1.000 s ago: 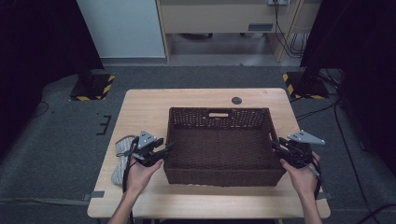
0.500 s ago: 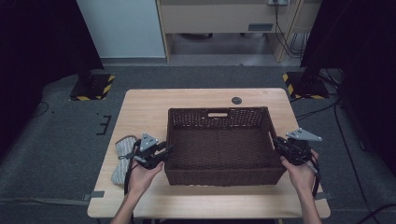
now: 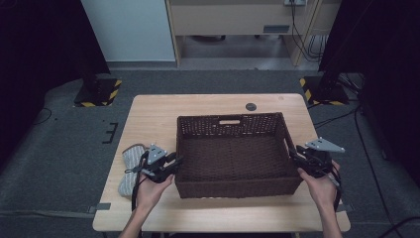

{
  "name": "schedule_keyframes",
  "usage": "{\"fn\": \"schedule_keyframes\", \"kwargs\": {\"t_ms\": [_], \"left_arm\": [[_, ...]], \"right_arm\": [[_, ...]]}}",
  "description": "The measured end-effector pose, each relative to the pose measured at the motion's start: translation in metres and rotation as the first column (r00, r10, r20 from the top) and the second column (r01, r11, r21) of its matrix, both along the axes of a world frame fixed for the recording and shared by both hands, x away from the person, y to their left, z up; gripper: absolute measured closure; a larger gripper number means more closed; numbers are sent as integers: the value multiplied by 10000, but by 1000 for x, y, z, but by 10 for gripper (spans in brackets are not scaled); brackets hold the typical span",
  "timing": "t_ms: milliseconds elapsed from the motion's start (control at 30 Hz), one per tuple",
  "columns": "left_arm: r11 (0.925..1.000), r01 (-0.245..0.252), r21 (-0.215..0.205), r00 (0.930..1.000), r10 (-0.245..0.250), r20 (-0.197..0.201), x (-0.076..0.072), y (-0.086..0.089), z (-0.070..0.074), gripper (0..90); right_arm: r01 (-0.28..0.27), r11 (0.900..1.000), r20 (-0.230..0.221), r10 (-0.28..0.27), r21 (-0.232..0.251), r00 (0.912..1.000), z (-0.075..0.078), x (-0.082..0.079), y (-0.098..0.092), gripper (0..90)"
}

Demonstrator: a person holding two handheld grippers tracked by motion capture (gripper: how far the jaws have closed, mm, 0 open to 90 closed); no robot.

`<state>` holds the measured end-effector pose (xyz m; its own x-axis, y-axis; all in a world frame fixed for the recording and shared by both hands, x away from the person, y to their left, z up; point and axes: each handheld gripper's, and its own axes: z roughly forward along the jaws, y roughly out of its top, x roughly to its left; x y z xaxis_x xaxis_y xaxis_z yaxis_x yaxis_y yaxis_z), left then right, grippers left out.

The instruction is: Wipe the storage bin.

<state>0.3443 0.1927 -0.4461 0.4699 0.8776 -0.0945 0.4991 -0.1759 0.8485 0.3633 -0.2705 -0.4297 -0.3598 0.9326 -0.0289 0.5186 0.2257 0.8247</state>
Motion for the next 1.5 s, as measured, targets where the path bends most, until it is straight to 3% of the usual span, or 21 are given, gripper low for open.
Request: {"fn": "schedule_keyframes", "kwargs": {"t_ms": [67,133,267,433,567,600,667,767,900,1167,1233,1333,1433,1500], "left_arm": [[10000,15,-64,10000,-15,-27,-2,0,0,647],[10000,16,-95,10000,-16,11,-6,0,0,643],[9999,122,-69,9999,-122,21,-6,0,1,621],[10000,62,1,9997,-62,252,-3,3,6,508],[10000,-8,9,9989,8,468,8,7,9,491],[9999,36,-104,9983,-30,582,18,10,9,477],[9994,-82,-325,9985,100,546,26,12,8,474],[9993,-188,-314,9986,203,494,34,13,6,477],[9999,-116,-88,9995,118,280,44,8,-2,500],[9999,28,110,9997,-31,245,37,3,-4,532],[9999,104,95,9996,-106,246,32,3,-2,533],[9996,239,128,9994,-242,261,28,6,1,530],[9997,-197,160,9981,188,583,37,16,6,435],[9994,-293,162,9977,283,611,41,18,7,430]], "right_arm": [[152,9997,-310,-158,-213,9994,-2,1,2,698],[306,9994,-384,-313,-181,9988,-3,3,2,754],[341,9992,-407,-349,-207,9986,-2,7,1,782],[352,9993,-326,-357,-156,9988,-4,13,0,788],[377,9990,-162,-381,-226,9991,-5,16,1,766],[408,9983,-18,-409,-409,9992,-6,15,3,702],[286,9987,69,-284,-415,9996,-5,12,3,672],[258,9990,67,-256,-370,9997,-4,7,3,669],[407,9989,-288,-414,-243,9987,-3,5,2,733],[475,9979,-268,-487,-444,9985,-5,14,2,796],[409,9991,-259,-413,-143,9988,-7,19,-1,800],[387,9993,-210,-387,7,9990,-8,22,-3,798],[502,9984,21,-501,-268,9987,-9,22,-1,702],[574,9976,191,-567,-396,9982,-9,21,-1,678]]}}
